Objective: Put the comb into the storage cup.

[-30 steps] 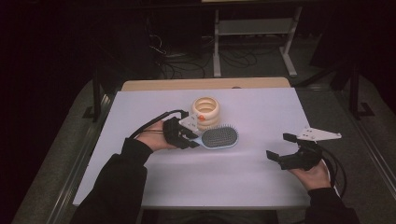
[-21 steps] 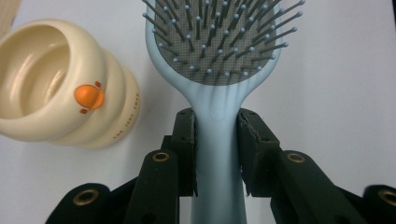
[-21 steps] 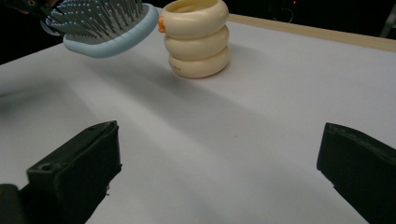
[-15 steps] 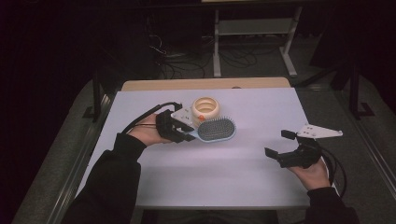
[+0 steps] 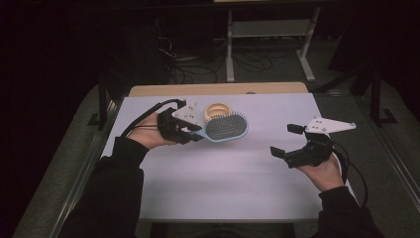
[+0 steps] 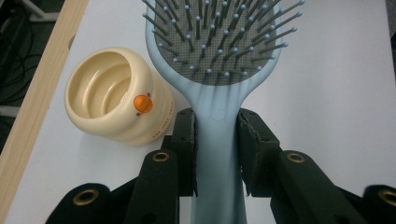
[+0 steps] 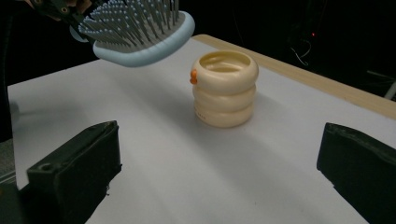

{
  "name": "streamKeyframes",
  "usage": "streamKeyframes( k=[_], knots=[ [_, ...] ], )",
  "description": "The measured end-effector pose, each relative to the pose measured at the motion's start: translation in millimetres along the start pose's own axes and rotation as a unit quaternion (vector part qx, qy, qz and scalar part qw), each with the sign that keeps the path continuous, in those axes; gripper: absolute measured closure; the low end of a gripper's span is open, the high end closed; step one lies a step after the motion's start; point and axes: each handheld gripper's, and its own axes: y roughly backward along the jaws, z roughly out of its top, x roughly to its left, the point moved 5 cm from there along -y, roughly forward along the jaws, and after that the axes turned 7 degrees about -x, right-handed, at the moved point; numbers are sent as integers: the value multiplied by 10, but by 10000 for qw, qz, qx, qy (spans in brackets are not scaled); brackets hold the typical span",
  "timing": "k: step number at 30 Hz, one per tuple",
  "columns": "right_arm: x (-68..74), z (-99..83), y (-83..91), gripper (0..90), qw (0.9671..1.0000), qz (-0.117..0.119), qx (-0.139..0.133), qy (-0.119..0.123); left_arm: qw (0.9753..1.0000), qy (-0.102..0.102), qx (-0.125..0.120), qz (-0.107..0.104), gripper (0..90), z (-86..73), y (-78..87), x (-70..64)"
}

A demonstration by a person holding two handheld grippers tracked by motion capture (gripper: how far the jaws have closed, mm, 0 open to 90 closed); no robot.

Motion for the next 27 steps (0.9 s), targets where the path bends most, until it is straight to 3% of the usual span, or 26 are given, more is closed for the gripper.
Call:
streamKeyframes(
  k=[15, 27],
  knots=[
    [66, 335, -233, 0, 9995, 150, 113, 248, 9996, -39, -145, 253, 703, 74, 234, 50],
    [162, 659, -426, 0, 9985, 386, 138, 363, 9990, -88, -206, 392, 704, 109, 300, 76]
  ],
)
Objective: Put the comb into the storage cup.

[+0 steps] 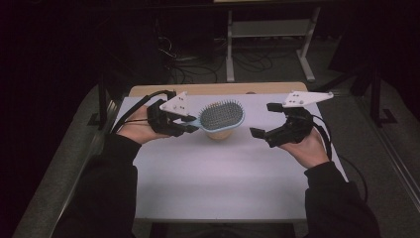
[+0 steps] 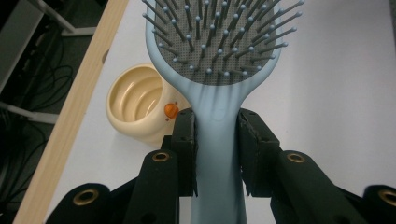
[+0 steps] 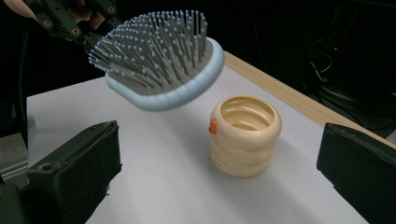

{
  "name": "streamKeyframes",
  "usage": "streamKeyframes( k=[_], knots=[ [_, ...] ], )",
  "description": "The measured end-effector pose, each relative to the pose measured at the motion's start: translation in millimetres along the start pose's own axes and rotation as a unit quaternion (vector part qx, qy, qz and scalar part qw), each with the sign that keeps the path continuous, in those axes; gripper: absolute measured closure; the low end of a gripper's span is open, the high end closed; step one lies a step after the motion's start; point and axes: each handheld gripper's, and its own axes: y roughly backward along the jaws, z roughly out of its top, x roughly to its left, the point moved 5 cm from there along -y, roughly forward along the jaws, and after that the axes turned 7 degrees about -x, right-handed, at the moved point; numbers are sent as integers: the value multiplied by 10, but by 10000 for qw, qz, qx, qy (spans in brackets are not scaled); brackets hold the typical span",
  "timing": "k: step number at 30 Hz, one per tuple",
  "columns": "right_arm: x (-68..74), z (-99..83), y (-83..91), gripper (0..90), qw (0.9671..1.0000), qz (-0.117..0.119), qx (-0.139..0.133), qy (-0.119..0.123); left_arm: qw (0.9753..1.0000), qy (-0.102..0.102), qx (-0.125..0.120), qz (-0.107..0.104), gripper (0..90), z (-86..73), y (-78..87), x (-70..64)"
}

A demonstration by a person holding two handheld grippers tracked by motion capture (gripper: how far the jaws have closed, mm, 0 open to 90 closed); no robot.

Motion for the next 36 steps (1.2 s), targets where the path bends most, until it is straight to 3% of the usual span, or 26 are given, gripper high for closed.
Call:
streamKeyframes(
  k=[17, 21, 26, 27, 32, 36],
  knots=[
    [68, 333, -312, 0, 9991, 399, 58, -162, 9996, 32, -184, 217, 704, 13, 74, 57],
    [79, 400, -366, 60, 9982, 562, -11, -232, 9993, 15, -235, 282, 704, 21, 93, 67],
    [70, 484, -439, 70, 9961, 693, -107, -537, 9987, -9, -312, 395, 703, 26, 115, 83],
    [57, 535, -506, 101, 9931, 813, -64, -837, 9979, -25, -413, 498, 703, 35, 127, 88],
    [45, 593, -595, 134, 9853, 993, -40, -1386, 9967, -35, -538, 599, 704, 42, 141, 94],
    [54, 616, -659, 175, 9819, 1041, 107, -1579, 9958, -22, -605, 683, 704, 31, 154, 102]
  ],
)
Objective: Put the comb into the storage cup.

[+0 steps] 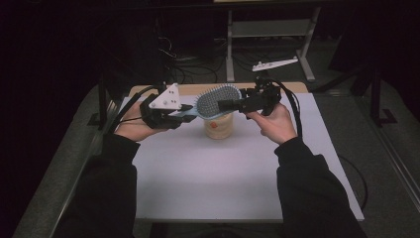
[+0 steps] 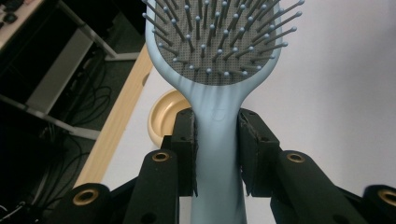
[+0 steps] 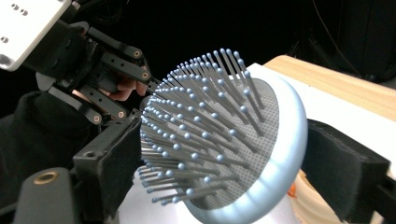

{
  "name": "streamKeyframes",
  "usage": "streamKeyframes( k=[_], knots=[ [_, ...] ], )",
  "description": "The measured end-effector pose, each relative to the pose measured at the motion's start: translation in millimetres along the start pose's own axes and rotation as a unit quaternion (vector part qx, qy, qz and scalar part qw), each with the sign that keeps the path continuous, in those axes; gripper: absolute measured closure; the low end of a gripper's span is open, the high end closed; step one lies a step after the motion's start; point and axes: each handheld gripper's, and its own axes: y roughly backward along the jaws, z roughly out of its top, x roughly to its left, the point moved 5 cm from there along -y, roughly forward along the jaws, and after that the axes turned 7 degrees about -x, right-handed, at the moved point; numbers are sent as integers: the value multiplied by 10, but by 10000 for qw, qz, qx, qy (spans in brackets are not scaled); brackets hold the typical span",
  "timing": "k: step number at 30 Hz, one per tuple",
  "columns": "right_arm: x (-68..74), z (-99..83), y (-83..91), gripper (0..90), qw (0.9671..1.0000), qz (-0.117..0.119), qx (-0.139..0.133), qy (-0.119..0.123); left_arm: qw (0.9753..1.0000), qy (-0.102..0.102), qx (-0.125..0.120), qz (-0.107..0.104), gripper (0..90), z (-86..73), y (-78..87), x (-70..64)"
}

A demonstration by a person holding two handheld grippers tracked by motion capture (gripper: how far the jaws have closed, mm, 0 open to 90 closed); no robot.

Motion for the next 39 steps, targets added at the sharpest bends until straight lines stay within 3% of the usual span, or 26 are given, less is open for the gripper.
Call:
streamKeyframes(
  k=[5, 13, 21, 25, 30, 35, 39],
  knots=[
    [21, 43, -25, 290, 9999, 87, 53, -139, 9999, 40, -66, 96, 703, -33, 2, 23],
    [39, 89, -33, 357, 9998, 61, 74, -172, 9998, 97, -110, 117, 704, -72, -15, 35],
    [68, 134, -31, 418, 9999, -27, 80, -107, 9997, 147, -119, 119, 706, -92, -48, 46],
    [99, 167, -31, 497, 9995, -176, 263, 78, 9998, 164, -37, 88, 709, -114, -99, 43],
    [133, 227, -17, 550, 9992, -219, 332, 100, 9997, 215, -110, 60, 711, -114, -123, 45],
    [155, 277, -2, 563, 9993, -228, 284, 104, 9985, 426, -341, -15, 702, -113, -118, 68],
    [195, 319, -5, 568, 9986, -316, 343, 256, 9974, 567, -434, -109, 652, -118, -97, 73]
  ],
)
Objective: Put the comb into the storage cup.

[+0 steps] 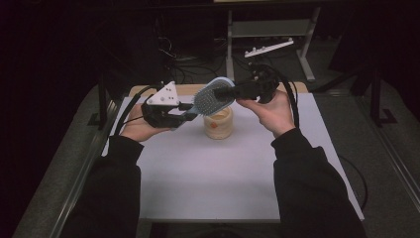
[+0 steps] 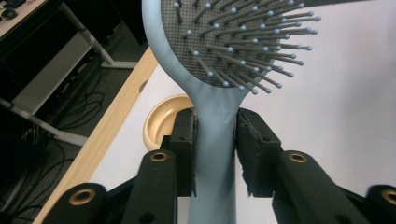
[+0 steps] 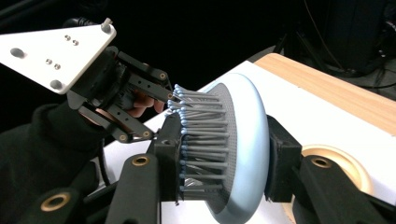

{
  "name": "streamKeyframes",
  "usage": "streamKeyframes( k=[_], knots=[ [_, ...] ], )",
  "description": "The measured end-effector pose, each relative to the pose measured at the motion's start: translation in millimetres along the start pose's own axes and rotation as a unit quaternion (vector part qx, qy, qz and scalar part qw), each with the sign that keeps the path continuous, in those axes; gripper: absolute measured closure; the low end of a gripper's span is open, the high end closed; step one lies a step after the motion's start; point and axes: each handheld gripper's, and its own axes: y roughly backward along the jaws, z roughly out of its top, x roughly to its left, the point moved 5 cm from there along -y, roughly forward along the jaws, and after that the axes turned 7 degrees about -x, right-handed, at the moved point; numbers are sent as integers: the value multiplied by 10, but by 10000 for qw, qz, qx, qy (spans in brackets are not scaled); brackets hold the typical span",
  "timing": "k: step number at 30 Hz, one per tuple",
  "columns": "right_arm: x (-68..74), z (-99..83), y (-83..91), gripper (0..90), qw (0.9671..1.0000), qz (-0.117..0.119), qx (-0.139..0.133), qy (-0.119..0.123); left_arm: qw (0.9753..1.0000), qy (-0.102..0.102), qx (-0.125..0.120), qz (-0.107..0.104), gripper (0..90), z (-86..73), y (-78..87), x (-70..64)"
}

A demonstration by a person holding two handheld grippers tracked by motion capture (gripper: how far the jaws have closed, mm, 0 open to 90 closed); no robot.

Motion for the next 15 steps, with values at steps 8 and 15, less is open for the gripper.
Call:
streamKeyframes(
  k=[8, 15],
  knots=[
    [64, 95, -3, 573, 9995, -150, -1, 261, 9998, 146, -107, 26, 540, -16, 36, 16],
    [75, 148, -17, 572, 9991, -249, 41, 349, 9992, 347, -201, 70, 440, -47, 51, 43]
  ],
)
